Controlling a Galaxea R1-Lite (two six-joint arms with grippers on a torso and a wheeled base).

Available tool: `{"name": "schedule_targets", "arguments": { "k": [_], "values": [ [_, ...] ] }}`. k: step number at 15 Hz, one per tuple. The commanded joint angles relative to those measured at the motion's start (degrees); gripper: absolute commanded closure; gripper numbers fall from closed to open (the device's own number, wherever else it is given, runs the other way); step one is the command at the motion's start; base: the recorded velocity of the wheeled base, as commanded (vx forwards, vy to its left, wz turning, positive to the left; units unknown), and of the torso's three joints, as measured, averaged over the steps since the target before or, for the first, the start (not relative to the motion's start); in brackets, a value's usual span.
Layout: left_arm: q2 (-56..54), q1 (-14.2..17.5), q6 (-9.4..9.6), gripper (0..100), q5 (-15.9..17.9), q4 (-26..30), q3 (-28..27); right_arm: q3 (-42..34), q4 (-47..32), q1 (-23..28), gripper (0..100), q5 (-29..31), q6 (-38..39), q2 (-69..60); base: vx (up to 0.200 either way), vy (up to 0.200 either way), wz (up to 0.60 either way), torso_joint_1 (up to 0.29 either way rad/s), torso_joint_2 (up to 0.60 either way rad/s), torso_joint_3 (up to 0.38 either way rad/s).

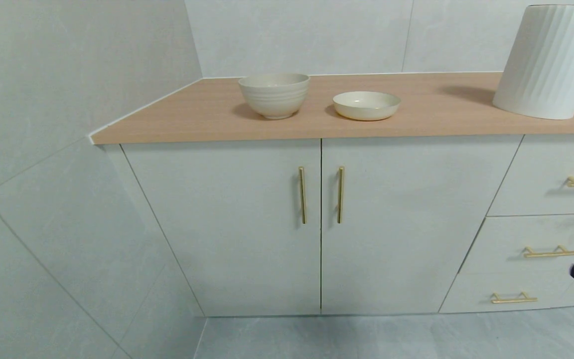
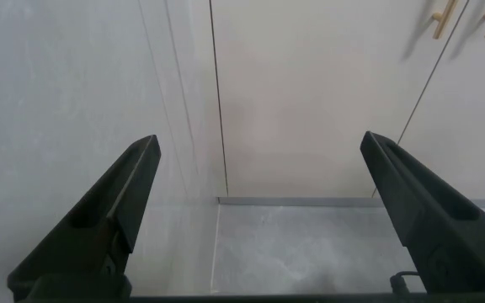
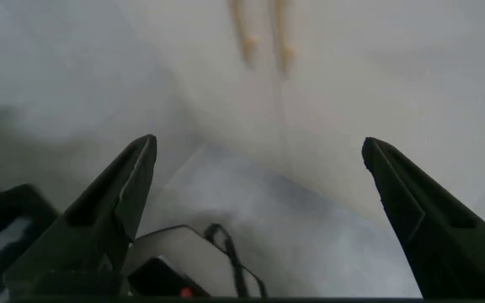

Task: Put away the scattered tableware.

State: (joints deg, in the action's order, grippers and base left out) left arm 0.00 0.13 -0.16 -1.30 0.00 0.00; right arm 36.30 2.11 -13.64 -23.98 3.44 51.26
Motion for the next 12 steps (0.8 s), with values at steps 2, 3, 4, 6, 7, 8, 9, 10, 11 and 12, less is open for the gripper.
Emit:
{"name": "schedule_targets", "arguments": {
  "k": [2,3,4,6,7,8,9,10,11,12],
  "values": [
    [0.0,0.0,-0.02,0,0.0,0.0,0.0,11.4,11.2,-9.3,0,-0.6,1.0,27.8,0.000,0.000,0.00,0.000,0.00,0.000],
    [0.0,0.0,-0.02,0,0.0,0.0,0.0,14.1,13.7,-9.7,0,-0.6,1.5,32.9,0.000,0.000,0.00,0.000,0.00,0.000],
    [0.0,0.0,-0.02,0,0.0,0.0,0.0,16.0,15.0,-10.0,0,-0.6,1.9,36.5,0.000,0.000,0.00,0.000,0.00,0.000],
    [0.0,0.0,-0.02,0,0.0,0.0,0.0,20.8,15.9,-10.8,0,-0.8,2.1,43.7,0.000,0.000,0.00,0.000,0.00,0.000],
    [0.0,0.0,-0.02,0,0.0,0.0,0.0,23.3,15.9,-11.7,0,-0.8,2.5,46.6,0.000,0.000,0.00,0.000,0.00,0.000],
    [0.0,0.0,-0.02,0,0.0,0.0,0.0,24.8,15.9,-12.1,0,-0.8,3.1,48.6,0.000,0.000,0.00,0.000,0.00,0.000],
    [0.0,0.0,-0.02,0,0.0,0.0,0.0,28.1,16.3,-13.2,0,-0.8,5.0,52.4,0.000,0.000,0.00,0.000,0.00,0.000],
    [0.0,0.0,-0.02,0,0.0,0.0,0.0,29.4,16.8,-13.3,0,-0.8,6.1,54.0,0.000,0.000,0.00,0.000,0.00,0.000],
    [0.0,0.0,-0.02,0,0.0,0.0,0.0,29.7,18.0,-13.3,0,-0.8,6.8,55.3,0.000,0.000,0.00,0.000,0.00,0.000],
    [0.0,0.0,-0.02,0,0.0,0.0,0.0,29.4,21.1,-13.3,0,-0.7,8.2,57.4,0.000,0.000,0.00,0.000,0.00,0.000]
  ]
}}
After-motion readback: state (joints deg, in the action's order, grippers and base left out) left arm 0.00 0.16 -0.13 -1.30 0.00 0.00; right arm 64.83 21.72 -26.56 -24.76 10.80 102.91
